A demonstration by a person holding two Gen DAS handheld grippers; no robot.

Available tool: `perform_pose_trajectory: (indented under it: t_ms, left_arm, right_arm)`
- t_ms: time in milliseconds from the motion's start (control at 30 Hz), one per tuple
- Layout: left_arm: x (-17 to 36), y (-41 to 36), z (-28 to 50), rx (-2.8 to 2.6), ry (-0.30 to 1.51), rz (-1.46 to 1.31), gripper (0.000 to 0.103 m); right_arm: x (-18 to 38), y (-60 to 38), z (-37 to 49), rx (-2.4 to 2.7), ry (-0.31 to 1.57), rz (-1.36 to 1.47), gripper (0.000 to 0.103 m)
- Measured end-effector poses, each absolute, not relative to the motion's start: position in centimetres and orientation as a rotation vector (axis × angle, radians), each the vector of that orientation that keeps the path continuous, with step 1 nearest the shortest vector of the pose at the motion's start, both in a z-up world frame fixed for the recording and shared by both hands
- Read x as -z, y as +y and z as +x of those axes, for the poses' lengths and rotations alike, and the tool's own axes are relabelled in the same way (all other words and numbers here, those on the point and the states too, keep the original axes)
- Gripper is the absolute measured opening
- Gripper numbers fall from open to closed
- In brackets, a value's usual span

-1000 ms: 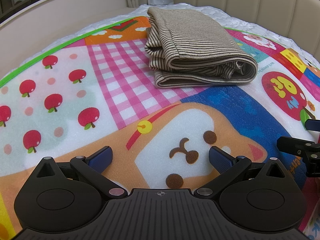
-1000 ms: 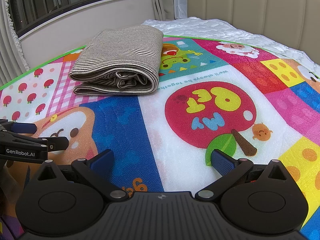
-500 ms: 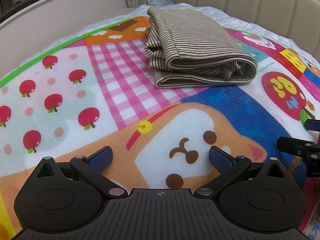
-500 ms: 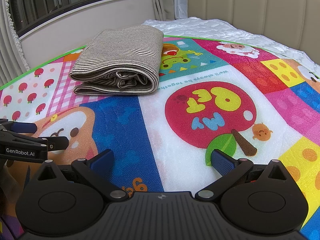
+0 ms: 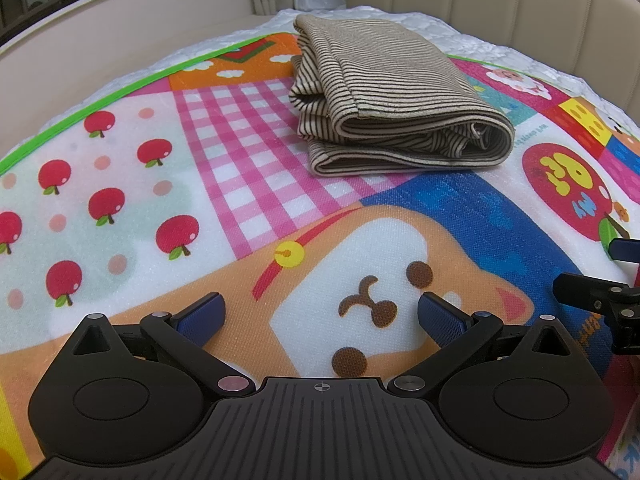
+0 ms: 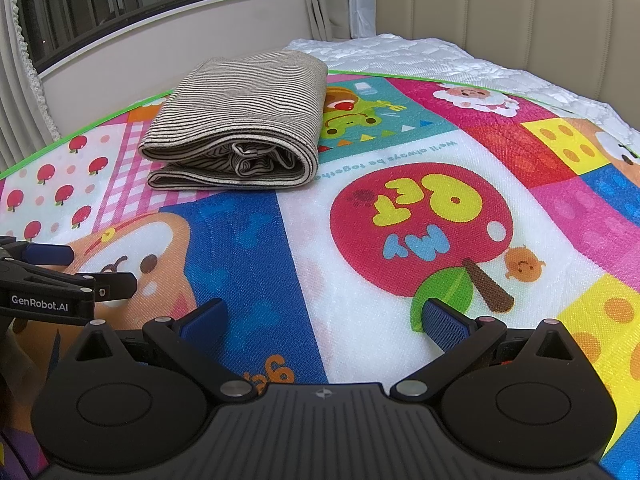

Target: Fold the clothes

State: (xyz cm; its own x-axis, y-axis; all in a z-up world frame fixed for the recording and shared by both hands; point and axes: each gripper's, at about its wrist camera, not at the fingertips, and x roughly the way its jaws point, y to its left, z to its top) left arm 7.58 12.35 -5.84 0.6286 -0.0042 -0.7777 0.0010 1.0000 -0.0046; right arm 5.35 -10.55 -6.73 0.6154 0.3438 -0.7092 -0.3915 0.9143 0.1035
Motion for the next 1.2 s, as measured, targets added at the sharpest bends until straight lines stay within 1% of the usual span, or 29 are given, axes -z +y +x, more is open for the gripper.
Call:
perform_pose_trajectory:
  t_ms: [1200]
  left_arm:
    - [5.81, 12.55, 7.65, 0.013, 0.897, -0.027, 0.103]
  right_arm:
    - [6.8, -10.41, 5.37, -0.421, 0.805, -0.067, 0.103]
